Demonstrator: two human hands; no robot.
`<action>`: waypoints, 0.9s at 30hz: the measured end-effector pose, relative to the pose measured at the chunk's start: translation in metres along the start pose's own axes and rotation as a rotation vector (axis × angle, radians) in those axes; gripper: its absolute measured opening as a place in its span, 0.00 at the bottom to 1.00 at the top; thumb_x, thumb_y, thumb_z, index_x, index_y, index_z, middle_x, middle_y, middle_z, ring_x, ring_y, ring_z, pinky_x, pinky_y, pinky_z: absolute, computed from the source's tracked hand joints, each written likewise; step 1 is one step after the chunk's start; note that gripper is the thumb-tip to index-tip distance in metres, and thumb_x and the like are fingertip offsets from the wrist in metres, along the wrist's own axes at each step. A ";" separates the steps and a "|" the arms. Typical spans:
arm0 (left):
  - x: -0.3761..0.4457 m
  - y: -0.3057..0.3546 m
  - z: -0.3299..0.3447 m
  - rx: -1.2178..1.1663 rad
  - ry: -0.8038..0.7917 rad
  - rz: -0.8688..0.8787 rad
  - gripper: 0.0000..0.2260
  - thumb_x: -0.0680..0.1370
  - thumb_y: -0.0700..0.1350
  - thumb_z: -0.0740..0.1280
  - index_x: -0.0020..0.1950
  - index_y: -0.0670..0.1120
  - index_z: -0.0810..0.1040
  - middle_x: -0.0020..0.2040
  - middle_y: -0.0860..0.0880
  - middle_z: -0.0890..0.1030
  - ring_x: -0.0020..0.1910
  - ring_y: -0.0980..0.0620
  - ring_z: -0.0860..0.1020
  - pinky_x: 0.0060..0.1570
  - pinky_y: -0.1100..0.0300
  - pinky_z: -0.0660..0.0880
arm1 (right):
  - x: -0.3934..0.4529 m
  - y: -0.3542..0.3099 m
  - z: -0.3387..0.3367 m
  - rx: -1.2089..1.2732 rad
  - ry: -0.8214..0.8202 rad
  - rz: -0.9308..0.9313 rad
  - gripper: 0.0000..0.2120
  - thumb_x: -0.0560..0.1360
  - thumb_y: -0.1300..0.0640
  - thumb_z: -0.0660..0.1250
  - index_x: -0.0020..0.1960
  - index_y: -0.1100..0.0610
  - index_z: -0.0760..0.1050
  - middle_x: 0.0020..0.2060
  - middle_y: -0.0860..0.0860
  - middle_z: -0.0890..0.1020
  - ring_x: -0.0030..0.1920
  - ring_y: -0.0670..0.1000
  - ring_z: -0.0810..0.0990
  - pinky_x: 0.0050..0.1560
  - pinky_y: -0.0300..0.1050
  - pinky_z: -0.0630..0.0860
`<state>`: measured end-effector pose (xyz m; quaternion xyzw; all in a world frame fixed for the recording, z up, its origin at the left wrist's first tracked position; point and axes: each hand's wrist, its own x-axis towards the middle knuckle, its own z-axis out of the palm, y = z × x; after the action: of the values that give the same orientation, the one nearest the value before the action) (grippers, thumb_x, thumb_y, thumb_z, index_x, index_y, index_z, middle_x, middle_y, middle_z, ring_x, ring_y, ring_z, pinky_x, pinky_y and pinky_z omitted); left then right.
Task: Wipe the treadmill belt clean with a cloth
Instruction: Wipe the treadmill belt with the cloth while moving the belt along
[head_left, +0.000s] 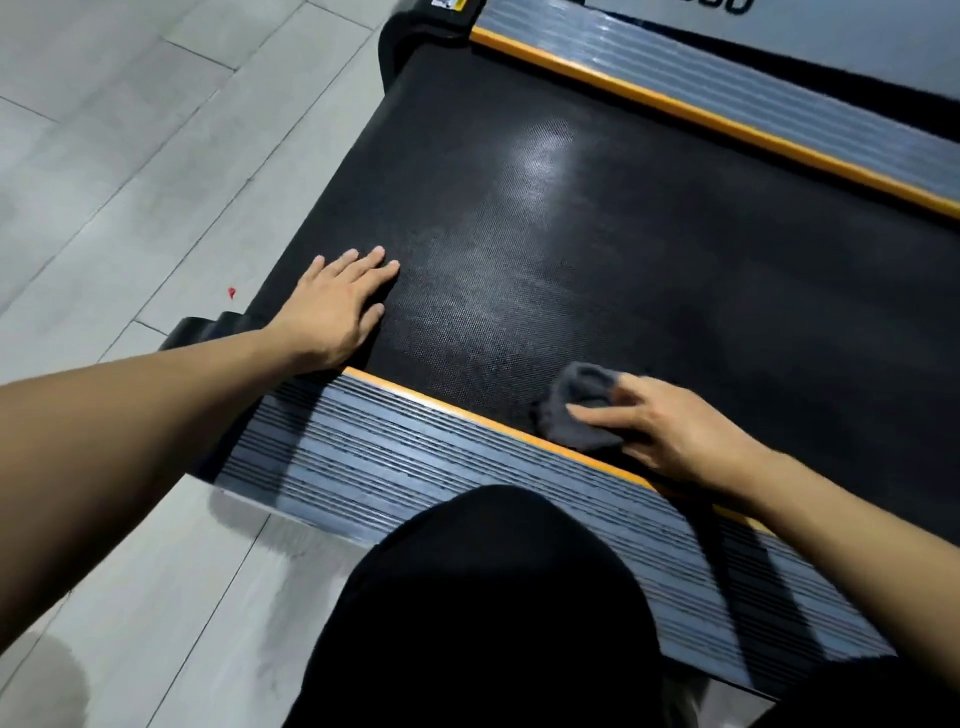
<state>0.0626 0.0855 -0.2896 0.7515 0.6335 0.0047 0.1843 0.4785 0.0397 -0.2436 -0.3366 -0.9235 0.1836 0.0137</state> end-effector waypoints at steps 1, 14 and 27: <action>0.001 0.001 0.000 0.002 -0.007 0.001 0.26 0.86 0.49 0.57 0.83 0.51 0.56 0.84 0.50 0.54 0.83 0.44 0.52 0.80 0.43 0.46 | -0.014 0.002 -0.001 -0.024 0.014 0.032 0.27 0.70 0.58 0.75 0.67 0.45 0.76 0.59 0.51 0.78 0.55 0.53 0.77 0.54 0.37 0.70; -0.004 0.002 0.002 0.052 -0.002 -0.029 0.33 0.78 0.59 0.40 0.83 0.54 0.55 0.84 0.52 0.54 0.83 0.47 0.54 0.80 0.46 0.48 | 0.119 -0.047 0.038 -0.114 0.156 0.024 0.21 0.73 0.56 0.60 0.66 0.47 0.69 0.46 0.52 0.74 0.43 0.56 0.76 0.36 0.52 0.78; 0.048 -0.009 -0.017 0.091 0.226 -0.055 0.22 0.77 0.61 0.59 0.67 0.53 0.74 0.69 0.49 0.73 0.67 0.45 0.72 0.67 0.47 0.65 | 0.319 0.063 0.001 -0.158 0.466 0.420 0.14 0.76 0.54 0.66 0.62 0.49 0.73 0.48 0.55 0.72 0.47 0.58 0.73 0.40 0.51 0.73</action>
<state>0.0589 0.1370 -0.2871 0.7361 0.6702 0.0555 0.0772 0.2706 0.2832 -0.2977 -0.5530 -0.8171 0.0278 0.1604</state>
